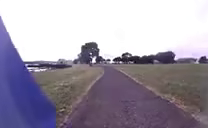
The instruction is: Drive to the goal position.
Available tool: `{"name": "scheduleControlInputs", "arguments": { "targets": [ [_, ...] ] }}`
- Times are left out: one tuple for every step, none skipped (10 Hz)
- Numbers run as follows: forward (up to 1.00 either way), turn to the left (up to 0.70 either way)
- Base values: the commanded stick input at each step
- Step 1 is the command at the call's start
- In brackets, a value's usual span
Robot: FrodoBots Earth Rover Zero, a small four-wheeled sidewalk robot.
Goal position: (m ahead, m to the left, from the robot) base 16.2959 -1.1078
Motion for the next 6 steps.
{"name": "scheduleControlInputs", "arguments": {
  "targets": [
    [0.7, 0.0],
    [0.7, 0.0],
    [0.7, 0.0],
    [0.7, 0.0],
    [0.7, 0.0],
    [0.7, 0.0]
  ]
}}
